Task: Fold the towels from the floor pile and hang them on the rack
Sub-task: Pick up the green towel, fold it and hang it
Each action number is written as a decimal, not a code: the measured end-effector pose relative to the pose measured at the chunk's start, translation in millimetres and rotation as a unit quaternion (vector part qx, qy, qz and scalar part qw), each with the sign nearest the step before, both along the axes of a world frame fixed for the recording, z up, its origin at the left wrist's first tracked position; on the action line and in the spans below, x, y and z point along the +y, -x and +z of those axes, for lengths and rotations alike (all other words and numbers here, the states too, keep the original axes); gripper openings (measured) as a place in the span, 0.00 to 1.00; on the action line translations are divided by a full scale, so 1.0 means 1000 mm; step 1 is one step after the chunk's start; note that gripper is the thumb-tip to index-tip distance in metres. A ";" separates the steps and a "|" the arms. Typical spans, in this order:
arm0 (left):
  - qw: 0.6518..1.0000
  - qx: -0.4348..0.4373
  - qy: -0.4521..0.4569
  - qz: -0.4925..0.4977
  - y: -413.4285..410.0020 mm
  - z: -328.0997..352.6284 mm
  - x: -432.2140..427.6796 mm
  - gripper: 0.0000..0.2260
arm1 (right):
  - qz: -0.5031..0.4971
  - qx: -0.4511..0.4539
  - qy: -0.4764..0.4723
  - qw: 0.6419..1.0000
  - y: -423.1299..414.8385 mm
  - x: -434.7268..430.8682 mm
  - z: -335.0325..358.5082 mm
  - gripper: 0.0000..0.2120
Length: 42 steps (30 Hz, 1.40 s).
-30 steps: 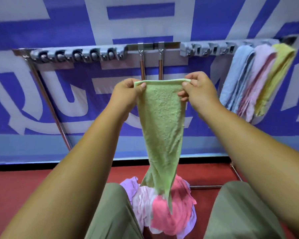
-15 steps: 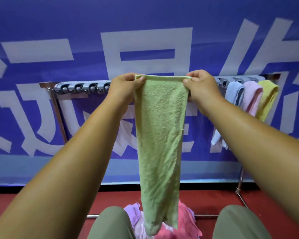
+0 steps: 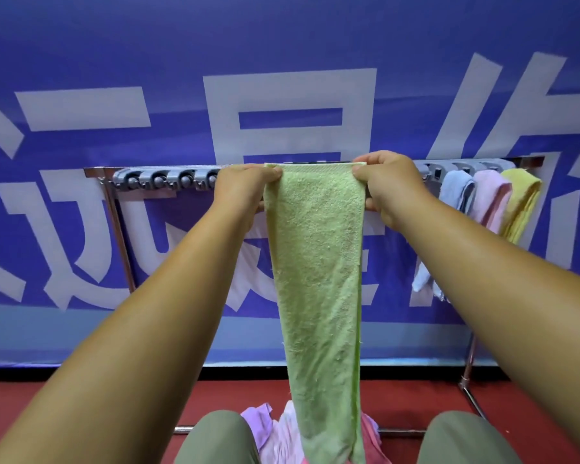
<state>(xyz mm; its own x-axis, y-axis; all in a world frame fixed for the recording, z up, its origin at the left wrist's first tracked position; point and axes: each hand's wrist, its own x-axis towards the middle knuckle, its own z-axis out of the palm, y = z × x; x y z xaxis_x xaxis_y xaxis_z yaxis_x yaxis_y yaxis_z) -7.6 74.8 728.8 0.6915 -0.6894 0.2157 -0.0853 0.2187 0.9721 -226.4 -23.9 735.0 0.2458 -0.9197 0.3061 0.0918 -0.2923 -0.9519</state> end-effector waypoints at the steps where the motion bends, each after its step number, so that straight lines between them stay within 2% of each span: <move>1: 1.000 0.002 -0.007 0.005 0.002 -0.001 -0.002 0.14 | -0.004 0.004 -0.006 1.000 -0.001 -0.001 -0.002 0.08; 7: 0.997 -0.004 -0.063 0.041 0.011 -0.012 -0.006 0.21 | -0.021 0.017 -0.020 0.999 -0.007 0.003 -0.019 0.12; 11: 0.997 -0.026 -0.052 0.044 0.021 -0.022 -0.007 0.17 | -0.021 0.032 -0.005 0.999 -0.012 0.008 -0.030 0.10; 16: 0.994 -0.087 -0.058 0.039 0.032 -0.032 -0.018 0.18 | -0.024 0.055 0.035 0.998 -0.020 0.019 -0.036 0.09; 22: 0.987 -0.154 -0.041 0.030 0.061 -0.034 -0.013 0.06 | -0.035 0.085 0.080 0.993 -0.027 0.022 -0.040 0.05; 28: 0.983 -0.177 -0.044 -0.019 0.081 -0.036 -0.008 0.15 | -0.039 0.097 0.105 0.989 -0.027 0.019 -0.041 0.08; 31: 0.980 -0.191 -0.032 -0.049 0.088 -0.035 -0.003 0.16 | -0.026 0.097 0.114 0.988 -0.024 0.018 -0.040 0.06; 34: 0.973 -0.226 -0.016 -0.041 0.090 -0.035 -0.003 0.16 | -0.011 0.089 0.108 0.990 -0.023 0.020 -0.038 0.09; 37: 0.975 -0.221 0.012 0.010 0.089 -0.036 -0.007 0.13 | 0.024 0.057 0.077 0.995 -0.021 0.023 -0.036 0.13; 42: 0.970 -0.229 0.042 0.065 0.087 -0.034 -0.008 0.09 | 0.109 -0.016 0.036 0.993 -0.016 0.028 -0.037 0.10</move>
<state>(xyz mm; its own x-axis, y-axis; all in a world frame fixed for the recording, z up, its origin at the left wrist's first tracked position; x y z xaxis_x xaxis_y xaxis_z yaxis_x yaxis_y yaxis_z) -95.0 66.7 695.3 0.5894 -0.5702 0.5723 -0.5366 0.2532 0.8049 -210.7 3.9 698.2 0.4266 -0.8208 0.3800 0.1902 -0.3294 -0.9248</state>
